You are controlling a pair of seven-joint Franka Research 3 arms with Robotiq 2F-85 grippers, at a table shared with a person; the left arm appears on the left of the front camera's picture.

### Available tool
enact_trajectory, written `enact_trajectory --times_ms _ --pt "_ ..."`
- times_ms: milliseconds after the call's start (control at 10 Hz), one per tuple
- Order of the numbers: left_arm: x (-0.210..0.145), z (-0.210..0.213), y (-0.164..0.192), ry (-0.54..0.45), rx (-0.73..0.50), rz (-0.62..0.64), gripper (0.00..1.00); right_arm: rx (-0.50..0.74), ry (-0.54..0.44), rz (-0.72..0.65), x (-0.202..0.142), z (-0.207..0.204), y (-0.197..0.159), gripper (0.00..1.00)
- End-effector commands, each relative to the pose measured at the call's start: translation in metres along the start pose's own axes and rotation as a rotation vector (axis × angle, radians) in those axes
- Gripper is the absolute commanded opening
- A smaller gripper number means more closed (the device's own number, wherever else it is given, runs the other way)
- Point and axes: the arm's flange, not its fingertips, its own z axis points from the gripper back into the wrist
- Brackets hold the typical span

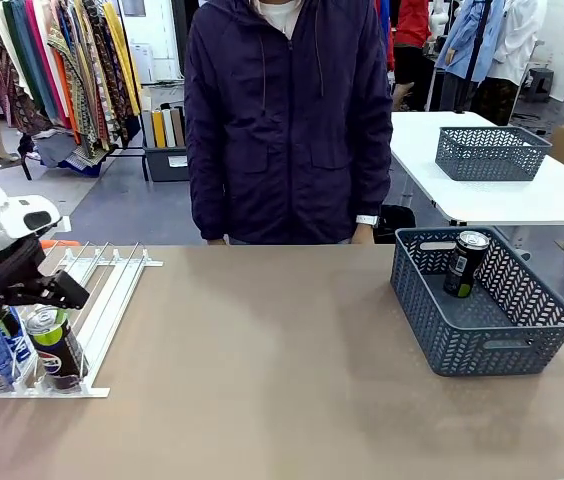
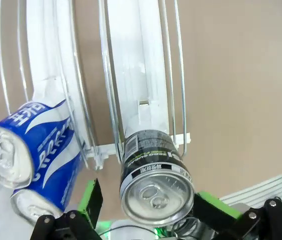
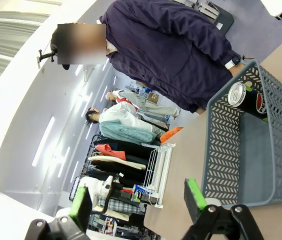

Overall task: Retrieve and store the cans from the dispenser.
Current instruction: Pick up the last remaining can from one row of the Automatic Can Dispenser and place it in the middle of the table.

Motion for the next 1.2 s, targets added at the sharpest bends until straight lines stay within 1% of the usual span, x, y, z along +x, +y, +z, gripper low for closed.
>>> enact_trajectory --times_ms 0,300,500,900,1000,1100 --pt "0.004 -0.0141 -0.0041 -0.026 0.042 0.015 1.0 0.02 -0.021 -0.018 0.0035 -0.0026 0.0058 1.0" --pt "0.0058 -0.0143 -0.004 -0.001 0.016 0.006 1.0 0.02 -0.021 -0.018 0.0035 -0.0026 0.0058 1.0" --pt "0.0071 -0.0161 -0.0057 0.009 0.019 0.002 1.0 0.02 -0.021 -0.018 0.0035 -0.0026 0.0058 1.0" --pt "0.0076 -0.0139 -0.0072 0.008 0.015 0.013 1.0 0.02 -0.021 -0.018 0.0035 -0.0026 0.0058 1.0" --pt "0.0073 -0.0148 -0.0084 0.014 0.022 0.001 0.42 0.02 -0.021 -0.018 0.0035 -0.0026 0.0058 1.0" --pt "0.0069 -0.0154 -0.01 0.014 0.021 -0.003 0.0 0.02 -0.021 -0.018 0.0035 -0.0026 0.0058 1.0"
